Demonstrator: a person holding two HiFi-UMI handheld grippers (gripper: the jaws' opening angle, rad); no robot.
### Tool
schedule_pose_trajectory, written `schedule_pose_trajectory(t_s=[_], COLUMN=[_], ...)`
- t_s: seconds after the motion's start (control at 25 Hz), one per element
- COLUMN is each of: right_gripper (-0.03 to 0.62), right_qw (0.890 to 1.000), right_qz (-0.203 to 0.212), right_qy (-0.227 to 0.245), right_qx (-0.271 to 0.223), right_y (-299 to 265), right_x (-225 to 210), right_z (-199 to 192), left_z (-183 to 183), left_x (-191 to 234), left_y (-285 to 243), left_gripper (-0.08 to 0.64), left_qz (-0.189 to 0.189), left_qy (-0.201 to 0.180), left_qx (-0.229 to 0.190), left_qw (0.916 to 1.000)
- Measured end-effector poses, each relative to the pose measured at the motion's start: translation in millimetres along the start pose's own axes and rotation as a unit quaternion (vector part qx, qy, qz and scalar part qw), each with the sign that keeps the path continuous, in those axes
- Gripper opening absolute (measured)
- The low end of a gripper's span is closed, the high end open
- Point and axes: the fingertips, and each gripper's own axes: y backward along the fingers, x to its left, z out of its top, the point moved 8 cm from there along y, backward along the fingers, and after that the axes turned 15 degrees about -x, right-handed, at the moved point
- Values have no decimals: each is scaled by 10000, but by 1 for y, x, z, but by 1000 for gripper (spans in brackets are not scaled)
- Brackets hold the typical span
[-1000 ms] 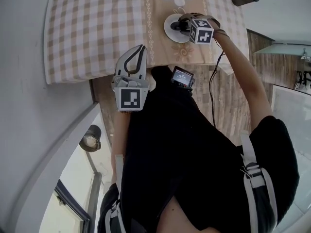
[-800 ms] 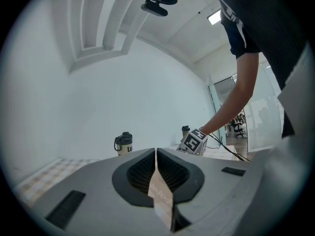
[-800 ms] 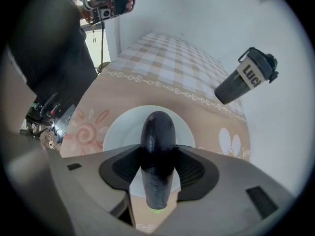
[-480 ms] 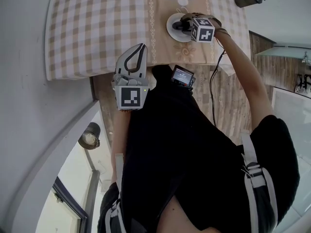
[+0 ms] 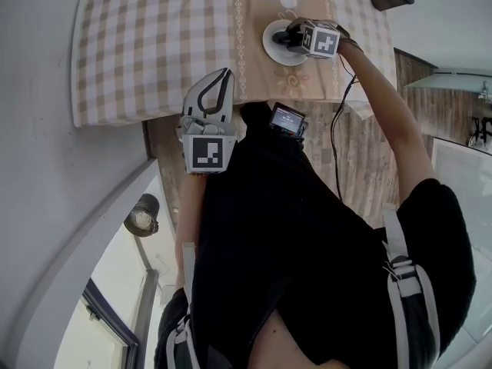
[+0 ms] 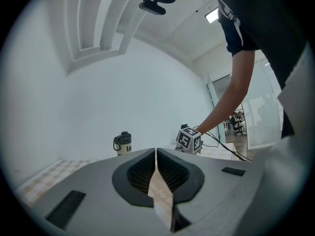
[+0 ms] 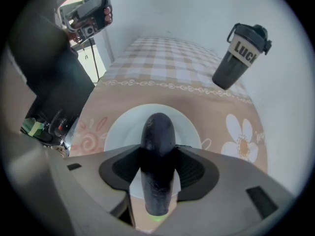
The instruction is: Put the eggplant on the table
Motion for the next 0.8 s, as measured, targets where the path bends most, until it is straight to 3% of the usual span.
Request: schedule_pose_trajectory(t_s=[0.36,0.8], right_gripper=[218,216], right_qw=[9996,9995], right_qz=[258,205], right_qy=[-46,-223], right_qx=[82,122], right_y=[-2,-4], right_x=[-4,-2], right_z=[5,2], left_z=[-1,-1], left_x=[-3,-7], left_y=[1,2], left_gripper=[14,14], left_qz=[3,-21], left_qy=[-61,-65], left_qx=[25,28], left_qw=[10000,10000])
